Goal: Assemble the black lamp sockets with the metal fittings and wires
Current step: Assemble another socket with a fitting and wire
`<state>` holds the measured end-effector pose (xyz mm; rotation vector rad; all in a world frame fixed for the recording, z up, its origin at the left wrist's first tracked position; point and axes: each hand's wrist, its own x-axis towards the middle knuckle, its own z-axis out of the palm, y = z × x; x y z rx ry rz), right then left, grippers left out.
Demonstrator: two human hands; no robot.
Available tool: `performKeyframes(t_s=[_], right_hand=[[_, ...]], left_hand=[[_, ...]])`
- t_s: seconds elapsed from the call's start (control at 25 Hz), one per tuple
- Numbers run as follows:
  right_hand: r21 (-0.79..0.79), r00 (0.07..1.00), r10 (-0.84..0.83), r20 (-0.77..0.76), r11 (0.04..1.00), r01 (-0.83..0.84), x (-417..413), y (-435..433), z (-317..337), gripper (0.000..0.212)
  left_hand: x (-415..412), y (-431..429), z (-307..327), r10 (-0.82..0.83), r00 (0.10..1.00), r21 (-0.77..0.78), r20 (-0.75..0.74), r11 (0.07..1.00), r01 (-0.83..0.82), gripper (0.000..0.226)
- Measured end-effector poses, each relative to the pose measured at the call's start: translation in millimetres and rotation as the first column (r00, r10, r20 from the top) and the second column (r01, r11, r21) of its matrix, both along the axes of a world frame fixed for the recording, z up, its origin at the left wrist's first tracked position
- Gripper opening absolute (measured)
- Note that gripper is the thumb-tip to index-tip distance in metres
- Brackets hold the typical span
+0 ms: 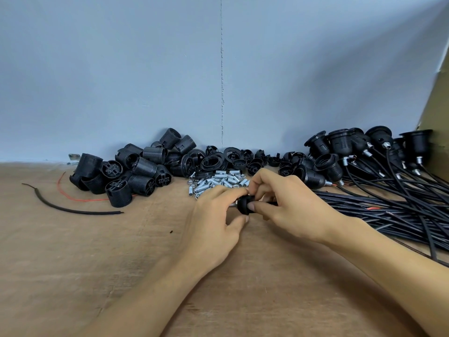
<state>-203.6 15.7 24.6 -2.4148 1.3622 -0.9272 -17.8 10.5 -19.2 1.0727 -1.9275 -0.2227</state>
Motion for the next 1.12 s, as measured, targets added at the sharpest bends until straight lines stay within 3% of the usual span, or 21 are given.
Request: performKeyframes(t_s=[0.16,0.24,0.36,0.64,0.88,1.04,1.12], right_hand=[[0.005,0.998,-0.055,0.033,0.998,0.055,-8,-3,4,0.021],[0.027,0.992,-0.112,-0.060,0.993,0.114,-17,-6,7,0.008],[0.041,0.980,-0.118,-0.157,0.991,0.126,-20,-9,2,0.017],[0.087,0.996,-0.083,0.018,0.993,0.081,-20,-8,3,0.019],[-0.014,0.991,-0.135,-0.017,0.991,0.135,-13,-8,2,0.019],[-0.010,0.995,-0.101,-0.002,0.995,0.101,-7,-5,-2,0.022],[0.025,0.994,-0.104,-0.017,0.994,0.104,-9,-5,0,0.028]], left_hand=[[1,-4,-1,0.069,0.991,0.029,-0.113,0.997,-0.066,0.046],[1,-6,-2,0.105,0.986,0.040,-0.131,0.994,-0.100,0.046],[3,-7,-3,0.091,0.989,0.055,-0.120,0.995,-0.085,0.049],[6,-7,-1,0.028,0.989,0.089,-0.145,0.996,-0.015,0.049],[3,-3,0,0.062,0.985,0.061,-0.163,0.997,-0.053,0.048],[1,0,2,0.080,0.995,-0.008,-0.063,0.997,-0.080,0.048],[0,0,2,0.124,0.989,-0.029,-0.082,0.992,-0.127,0.046]])
